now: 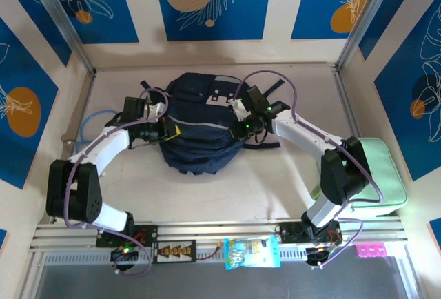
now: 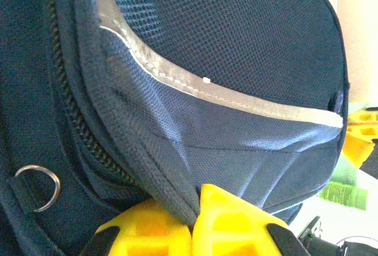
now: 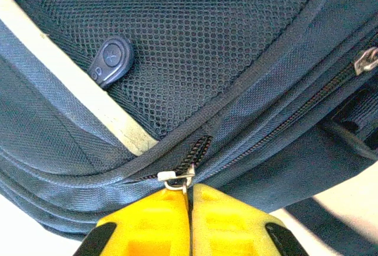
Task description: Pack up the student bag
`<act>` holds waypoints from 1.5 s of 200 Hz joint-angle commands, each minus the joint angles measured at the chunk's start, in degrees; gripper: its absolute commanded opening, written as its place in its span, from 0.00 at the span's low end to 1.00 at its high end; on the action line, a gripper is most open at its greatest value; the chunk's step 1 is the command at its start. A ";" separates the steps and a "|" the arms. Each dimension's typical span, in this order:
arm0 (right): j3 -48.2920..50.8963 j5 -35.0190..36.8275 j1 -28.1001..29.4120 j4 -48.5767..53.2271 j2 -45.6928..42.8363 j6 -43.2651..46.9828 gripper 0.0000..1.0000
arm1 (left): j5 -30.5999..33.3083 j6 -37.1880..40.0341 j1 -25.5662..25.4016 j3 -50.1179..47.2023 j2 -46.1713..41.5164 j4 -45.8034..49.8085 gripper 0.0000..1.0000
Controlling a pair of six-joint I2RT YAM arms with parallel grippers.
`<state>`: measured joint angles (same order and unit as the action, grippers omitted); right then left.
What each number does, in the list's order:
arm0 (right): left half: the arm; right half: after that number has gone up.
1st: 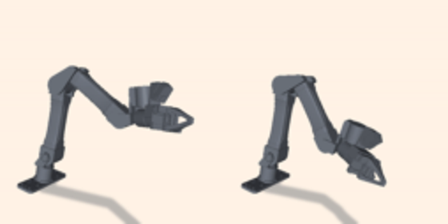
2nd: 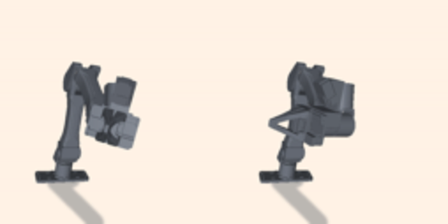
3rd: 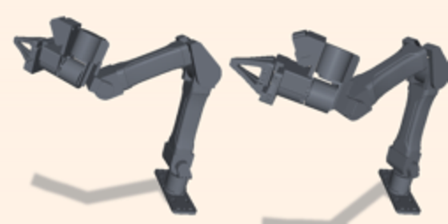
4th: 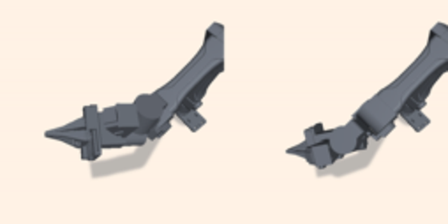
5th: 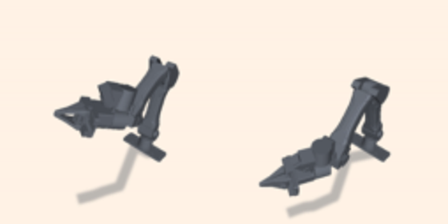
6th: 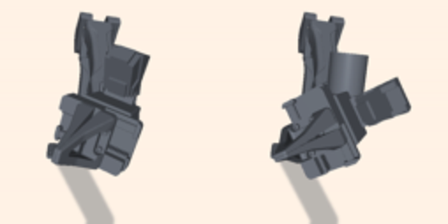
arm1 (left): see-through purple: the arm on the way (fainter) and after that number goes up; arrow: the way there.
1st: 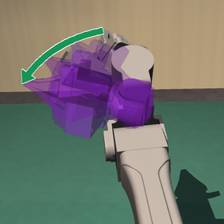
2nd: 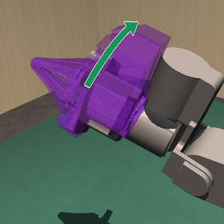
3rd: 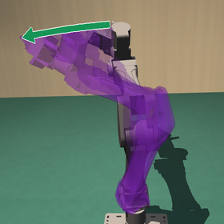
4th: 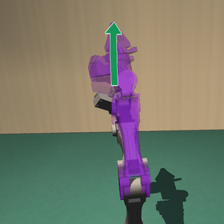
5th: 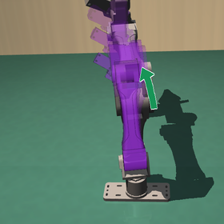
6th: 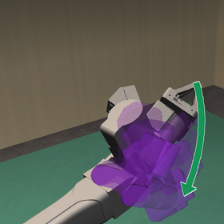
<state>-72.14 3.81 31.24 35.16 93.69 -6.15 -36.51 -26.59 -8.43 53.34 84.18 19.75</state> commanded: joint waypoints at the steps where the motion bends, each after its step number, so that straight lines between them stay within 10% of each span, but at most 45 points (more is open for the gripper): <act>1: -4.29 13.37 -4.10 2.61 2.61 5.47 0.08 | 2.98 5.67 1.75 1.66 1.53 6.02 0.00; 106: -2.80 9.80 -5.73 -1.67 -0.53 3.31 0.27 | -4.92 4.56 1.42 3.99 2.33 2.59 0.00; 164: 1.01 5.35 -6.88 -6.07 -13.40 -4.42 0.48 | -0.34 -0.98 1.40 8.22 -3.18 2.90 0.50; 198: 6.24 12.28 -9.19 -11.61 -21.82 -9.03 0.66 | 9.55 -0.41 1.58 9.59 -8.55 6.45 0.62; 231: 13.84 19.96 -14.27 -18.76 -29.59 -13.27 1.00 | 33.86 1.75 1.70 5.95 -16.45 7.05 0.92; 261: 19.85 22.62 -19.80 -22.39 -33.18 -16.40 0.99 | 51.91 2.83 1.83 -5.93 -24.55 -3.08 1.00; 300: 30.76 23.08 -24.49 -32.83 -34.98 -13.73 0.99 | 60.12 7.89 2.15 -21.85 -28.83 -21.49 1.00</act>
<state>-47.33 24.86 8.67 11.27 59.86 -20.49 13.26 -23.66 -7.07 39.48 56.38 11.64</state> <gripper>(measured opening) 0.990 0.996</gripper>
